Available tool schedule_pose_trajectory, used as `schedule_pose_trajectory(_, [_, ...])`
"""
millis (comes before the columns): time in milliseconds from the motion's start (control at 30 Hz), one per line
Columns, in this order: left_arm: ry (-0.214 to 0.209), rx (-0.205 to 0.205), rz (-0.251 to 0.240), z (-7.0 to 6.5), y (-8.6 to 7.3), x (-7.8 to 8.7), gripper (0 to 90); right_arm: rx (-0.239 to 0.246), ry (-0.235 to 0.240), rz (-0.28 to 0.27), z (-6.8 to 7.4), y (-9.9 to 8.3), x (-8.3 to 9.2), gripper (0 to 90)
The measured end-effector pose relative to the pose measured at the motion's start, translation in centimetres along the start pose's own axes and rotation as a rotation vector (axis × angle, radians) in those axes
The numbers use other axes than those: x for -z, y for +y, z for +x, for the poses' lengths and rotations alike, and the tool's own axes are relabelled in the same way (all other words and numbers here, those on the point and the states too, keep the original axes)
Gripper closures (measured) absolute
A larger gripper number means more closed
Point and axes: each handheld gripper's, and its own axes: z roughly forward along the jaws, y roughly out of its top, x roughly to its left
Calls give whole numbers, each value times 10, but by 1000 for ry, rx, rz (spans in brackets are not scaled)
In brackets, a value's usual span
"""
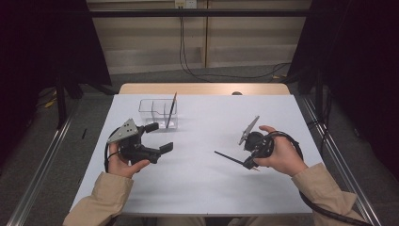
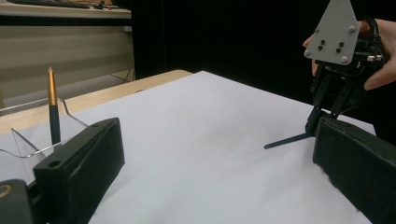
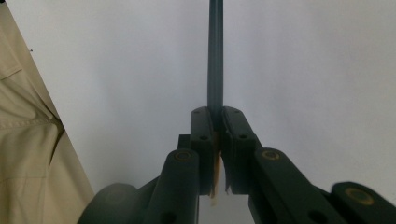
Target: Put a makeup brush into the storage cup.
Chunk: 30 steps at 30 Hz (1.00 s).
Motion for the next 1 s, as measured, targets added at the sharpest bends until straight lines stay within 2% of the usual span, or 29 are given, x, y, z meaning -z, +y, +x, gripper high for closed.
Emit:
schedule_pose_trajectory(500, [-2, 4, 5, -1, -2, -1, 21, 86, 17, -13, 10, 31, -1, 842])
schedule_pose_trajectory(833, [-13, 7, 21, -2, -2, -3, 21, 116, 26, -4, 15, 48, -6, 841])
schedule_pose_trajectory(1000, [-21, 0, 34, -5, -1, -5, 21, 138, 34, -21, 18, 55, -7, 841])
